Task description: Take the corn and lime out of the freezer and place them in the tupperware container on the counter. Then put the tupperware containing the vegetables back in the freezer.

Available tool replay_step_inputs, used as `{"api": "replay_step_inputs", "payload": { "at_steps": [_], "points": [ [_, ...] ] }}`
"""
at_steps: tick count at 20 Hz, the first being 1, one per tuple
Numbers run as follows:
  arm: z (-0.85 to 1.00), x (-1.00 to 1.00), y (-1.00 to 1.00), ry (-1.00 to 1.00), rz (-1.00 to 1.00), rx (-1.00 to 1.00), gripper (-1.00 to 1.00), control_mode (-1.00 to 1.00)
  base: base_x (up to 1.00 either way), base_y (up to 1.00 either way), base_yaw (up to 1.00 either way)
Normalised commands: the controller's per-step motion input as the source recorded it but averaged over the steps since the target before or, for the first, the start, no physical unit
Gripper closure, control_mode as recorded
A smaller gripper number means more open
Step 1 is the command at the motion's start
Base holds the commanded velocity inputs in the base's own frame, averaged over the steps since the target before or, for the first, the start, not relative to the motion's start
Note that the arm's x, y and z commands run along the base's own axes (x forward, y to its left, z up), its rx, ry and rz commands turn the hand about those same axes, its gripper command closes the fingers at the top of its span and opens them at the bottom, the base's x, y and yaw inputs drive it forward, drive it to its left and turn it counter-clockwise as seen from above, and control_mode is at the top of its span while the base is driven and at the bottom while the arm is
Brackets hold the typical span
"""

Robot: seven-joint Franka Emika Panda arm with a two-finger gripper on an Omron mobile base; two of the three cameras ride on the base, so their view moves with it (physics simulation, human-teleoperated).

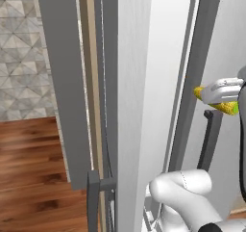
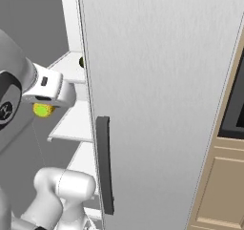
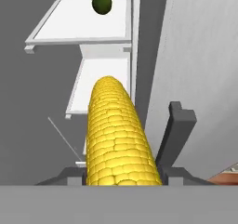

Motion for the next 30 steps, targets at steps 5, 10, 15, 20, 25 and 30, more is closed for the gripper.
{"api": "replay_step_inputs", "payload": {
  "at_steps": [5,10,15,20,25,30],
  "points": [
    [-0.10,-0.23,-0.01,-0.01,0.00,0.00,1.00,1.00,-0.30,-0.03,0.00],
    [0.00,0.00,0.00,0.00,0.00,0.00,1.00,1.00,-0.99,-0.69,0.02],
    [0.00,0.00,0.00,0.00,0.00,0.00,1.00,1.00,-0.37,-0.97,0.33],
    [0.00,0.00,0.00,0.00,0.00,0.00,1.00,1.00,-0.27,-0.33,0.85],
    [0.00,0.00,0.00,0.00,0.00,0.00,1.00,1.00,-0.48,-0.01,0.96],
    [0.00,0.00,0.00,0.00,0.00,0.00,1.00,1.00,-0.59,0.14,0.93]
  ]
}}
